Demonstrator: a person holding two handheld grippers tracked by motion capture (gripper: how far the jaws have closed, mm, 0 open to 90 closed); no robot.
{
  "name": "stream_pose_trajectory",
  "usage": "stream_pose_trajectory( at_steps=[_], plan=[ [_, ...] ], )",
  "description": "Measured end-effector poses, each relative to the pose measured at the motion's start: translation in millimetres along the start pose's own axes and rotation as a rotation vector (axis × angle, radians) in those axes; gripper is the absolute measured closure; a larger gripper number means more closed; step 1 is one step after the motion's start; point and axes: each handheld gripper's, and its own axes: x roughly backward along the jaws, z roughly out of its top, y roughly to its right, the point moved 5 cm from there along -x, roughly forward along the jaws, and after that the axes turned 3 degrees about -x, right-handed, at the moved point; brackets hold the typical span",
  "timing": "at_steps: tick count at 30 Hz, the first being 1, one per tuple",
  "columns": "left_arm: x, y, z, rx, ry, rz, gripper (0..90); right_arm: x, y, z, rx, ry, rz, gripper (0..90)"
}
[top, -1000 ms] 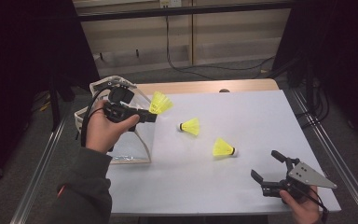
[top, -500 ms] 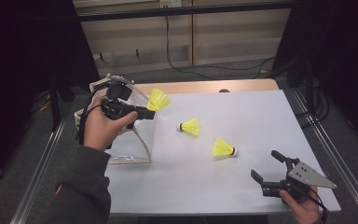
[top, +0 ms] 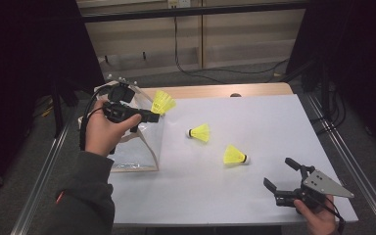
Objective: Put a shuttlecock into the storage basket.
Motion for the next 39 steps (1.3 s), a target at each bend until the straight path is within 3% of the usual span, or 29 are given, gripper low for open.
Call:
stream_pose_trajectory(
  at_steps=[39],
  plan=[
    [16.0,-19.7,4.8,0.032,0.016,0.061,64.9,-0.3,0.4,-0.4,0.001,-0.002,-0.001,1.8]
  ],
)
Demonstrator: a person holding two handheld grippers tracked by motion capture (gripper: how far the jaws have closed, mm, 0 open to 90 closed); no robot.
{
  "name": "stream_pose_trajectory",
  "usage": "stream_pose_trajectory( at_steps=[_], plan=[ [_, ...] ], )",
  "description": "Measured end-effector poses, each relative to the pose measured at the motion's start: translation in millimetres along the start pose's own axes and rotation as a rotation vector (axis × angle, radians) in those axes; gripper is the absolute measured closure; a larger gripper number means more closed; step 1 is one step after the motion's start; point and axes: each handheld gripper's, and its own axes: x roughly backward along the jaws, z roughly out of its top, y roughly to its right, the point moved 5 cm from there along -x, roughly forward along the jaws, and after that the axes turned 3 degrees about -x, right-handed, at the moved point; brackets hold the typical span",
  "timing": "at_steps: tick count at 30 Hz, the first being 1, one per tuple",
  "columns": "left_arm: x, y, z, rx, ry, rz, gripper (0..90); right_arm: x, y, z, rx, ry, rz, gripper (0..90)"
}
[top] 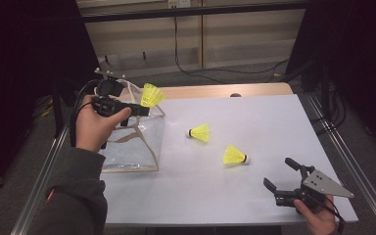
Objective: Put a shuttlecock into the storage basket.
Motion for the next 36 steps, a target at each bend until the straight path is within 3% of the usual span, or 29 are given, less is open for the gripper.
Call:
stream_pose_trajectory(
  at_steps=[36],
  plan=[
    [15.1,-20.1,2.5,0.038,0.014,0.056,64.9,0.2,-0.2,0.7,-0.001,0.003,0.0,1.8]
  ],
)
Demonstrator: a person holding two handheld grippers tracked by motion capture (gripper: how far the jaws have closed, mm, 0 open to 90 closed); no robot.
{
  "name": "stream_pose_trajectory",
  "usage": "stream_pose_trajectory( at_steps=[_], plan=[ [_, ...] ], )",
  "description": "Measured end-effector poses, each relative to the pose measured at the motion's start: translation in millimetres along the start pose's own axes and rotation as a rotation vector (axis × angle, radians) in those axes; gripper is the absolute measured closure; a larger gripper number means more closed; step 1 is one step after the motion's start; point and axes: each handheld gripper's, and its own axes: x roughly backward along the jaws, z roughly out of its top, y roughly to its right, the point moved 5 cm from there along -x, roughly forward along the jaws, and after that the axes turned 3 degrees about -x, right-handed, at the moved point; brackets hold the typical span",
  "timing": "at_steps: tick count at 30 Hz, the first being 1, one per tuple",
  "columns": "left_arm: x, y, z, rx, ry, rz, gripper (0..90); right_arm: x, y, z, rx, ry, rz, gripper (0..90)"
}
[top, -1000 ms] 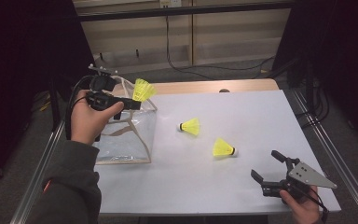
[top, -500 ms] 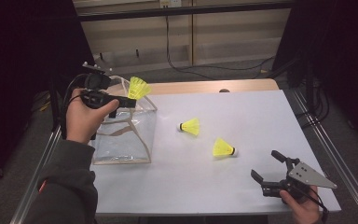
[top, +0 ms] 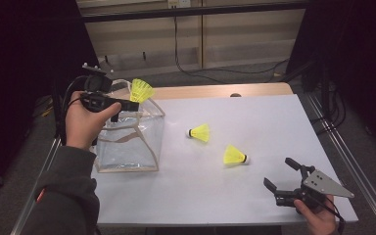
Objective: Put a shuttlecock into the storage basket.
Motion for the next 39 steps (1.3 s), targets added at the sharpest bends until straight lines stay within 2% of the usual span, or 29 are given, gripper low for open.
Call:
stream_pose_trajectory(
  at_steps=[39],
  plan=[
    [5.2,-16.5,1.4,0.029,0.005,0.055,64.9,0.4,-0.1,0.1,0.0,-0.001,0.002,1.9]
  ],
)
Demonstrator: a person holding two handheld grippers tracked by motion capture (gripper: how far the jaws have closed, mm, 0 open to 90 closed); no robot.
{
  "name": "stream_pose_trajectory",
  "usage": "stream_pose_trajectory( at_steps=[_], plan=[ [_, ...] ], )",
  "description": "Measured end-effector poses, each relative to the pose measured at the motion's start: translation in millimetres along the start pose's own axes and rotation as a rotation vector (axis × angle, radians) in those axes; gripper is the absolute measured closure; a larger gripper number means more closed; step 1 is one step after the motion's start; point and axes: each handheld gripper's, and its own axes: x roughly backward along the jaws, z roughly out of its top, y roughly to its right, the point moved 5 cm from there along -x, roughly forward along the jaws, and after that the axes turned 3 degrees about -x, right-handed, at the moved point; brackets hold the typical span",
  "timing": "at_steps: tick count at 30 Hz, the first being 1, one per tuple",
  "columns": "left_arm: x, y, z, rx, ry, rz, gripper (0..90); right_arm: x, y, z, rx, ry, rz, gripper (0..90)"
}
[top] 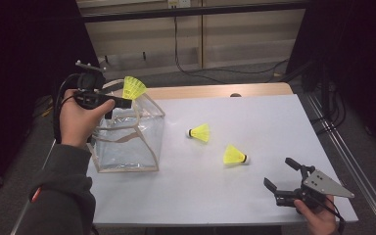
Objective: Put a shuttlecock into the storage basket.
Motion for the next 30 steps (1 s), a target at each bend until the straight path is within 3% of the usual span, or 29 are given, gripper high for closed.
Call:
stream_pose_trajectory(
  at_steps=[30],
  plan=[
    [-0.6,-15.1,-1.5,0.033,0.008,0.047,64.8,-0.4,0.1,-0.1,0.001,0.001,-0.001,2.0]
  ],
)
